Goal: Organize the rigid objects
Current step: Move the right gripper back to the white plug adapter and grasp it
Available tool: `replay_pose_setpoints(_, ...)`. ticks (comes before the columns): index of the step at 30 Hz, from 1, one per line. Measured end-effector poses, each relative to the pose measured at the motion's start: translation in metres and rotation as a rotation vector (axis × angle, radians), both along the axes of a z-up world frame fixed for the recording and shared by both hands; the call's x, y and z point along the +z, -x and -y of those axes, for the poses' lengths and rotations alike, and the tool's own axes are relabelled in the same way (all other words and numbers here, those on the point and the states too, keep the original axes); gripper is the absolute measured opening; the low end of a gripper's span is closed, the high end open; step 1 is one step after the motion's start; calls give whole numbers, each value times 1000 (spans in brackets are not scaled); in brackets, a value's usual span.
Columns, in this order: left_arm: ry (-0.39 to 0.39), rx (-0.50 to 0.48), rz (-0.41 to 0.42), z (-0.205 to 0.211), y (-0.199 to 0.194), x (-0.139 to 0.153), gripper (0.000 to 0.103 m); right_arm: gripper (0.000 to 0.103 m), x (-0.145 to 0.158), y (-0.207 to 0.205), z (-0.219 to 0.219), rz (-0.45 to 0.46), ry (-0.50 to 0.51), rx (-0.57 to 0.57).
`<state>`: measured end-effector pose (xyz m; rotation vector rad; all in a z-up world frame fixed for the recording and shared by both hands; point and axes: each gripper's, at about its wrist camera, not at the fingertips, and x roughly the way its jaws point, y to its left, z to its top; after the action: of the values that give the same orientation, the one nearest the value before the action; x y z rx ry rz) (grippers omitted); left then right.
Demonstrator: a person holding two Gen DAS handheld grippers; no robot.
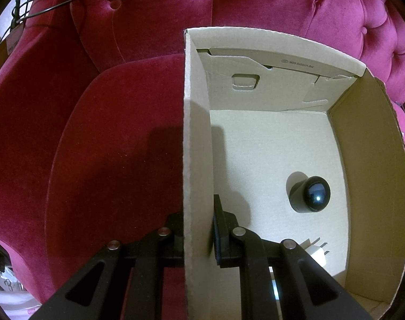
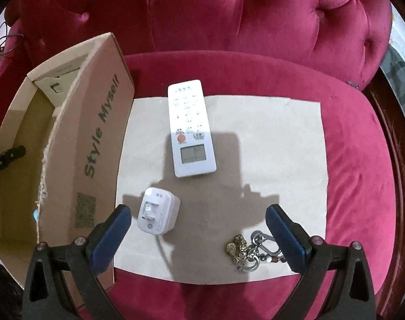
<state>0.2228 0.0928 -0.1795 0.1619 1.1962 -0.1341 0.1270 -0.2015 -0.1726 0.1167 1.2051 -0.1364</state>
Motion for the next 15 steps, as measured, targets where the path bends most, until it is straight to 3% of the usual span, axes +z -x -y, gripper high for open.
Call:
replay_pose_setpoints(7,-7,-3,2,2,1,-1,14,102,-6,-6,-9,-9,-10,13)
replay_pose_setpoints(15,-7,-4,1,3,1,-1,14,78,-24,-16,-18,-47,-6,34)
